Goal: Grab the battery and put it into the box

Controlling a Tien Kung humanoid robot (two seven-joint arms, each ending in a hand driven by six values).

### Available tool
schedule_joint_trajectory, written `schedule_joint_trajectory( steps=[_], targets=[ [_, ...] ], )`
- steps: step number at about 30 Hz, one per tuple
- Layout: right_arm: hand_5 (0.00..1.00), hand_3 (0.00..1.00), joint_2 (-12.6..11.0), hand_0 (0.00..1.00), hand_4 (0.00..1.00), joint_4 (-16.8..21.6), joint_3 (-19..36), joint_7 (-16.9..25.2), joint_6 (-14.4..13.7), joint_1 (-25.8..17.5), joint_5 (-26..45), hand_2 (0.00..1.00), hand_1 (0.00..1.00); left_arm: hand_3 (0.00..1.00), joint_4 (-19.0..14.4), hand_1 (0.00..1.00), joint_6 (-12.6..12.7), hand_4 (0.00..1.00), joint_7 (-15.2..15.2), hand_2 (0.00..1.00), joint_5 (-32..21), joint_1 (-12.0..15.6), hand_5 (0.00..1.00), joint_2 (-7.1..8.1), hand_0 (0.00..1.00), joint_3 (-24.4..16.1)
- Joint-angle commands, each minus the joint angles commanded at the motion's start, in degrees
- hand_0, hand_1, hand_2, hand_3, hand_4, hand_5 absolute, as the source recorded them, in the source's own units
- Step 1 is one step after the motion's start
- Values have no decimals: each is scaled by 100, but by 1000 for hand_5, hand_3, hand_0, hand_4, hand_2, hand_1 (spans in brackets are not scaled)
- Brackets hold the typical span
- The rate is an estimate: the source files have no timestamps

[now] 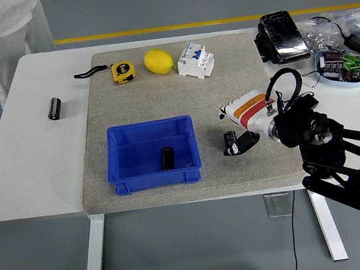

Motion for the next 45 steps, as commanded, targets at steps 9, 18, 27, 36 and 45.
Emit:
schedule_joint_trajectory(
  steps=[9,18,27,36,45],
  targets=[
    [620,768,173,2,998,-350,-257,79,-102,79,71,692,162,594,-15,675,-11,607,7,713,5,-24,486,-2,701,15],
    [617,760,323,2,998,-772,-344,151,-218,128,144,681,161,594,-15,675,-7,607,2,713,-19,-15,485,-4,701,17],
    [598,706,373,2,998,-927,-368,189,-252,148,96,602,155,594,-23,675,-13,606,-1,712,-39,-15,485,-6,701,40],
    [584,660,355,2,998,-945,-367,205,-254,145,44,585,153,593,-25,675,-10,607,-6,712,-51,-14,487,-6,701,53],
    [547,549,364,2,998,-1002,-387,235,-293,126,-11,505,141,593,-30,677,-15,606,-8,712,-54,-4,485,-6,701,58]
  ],
)
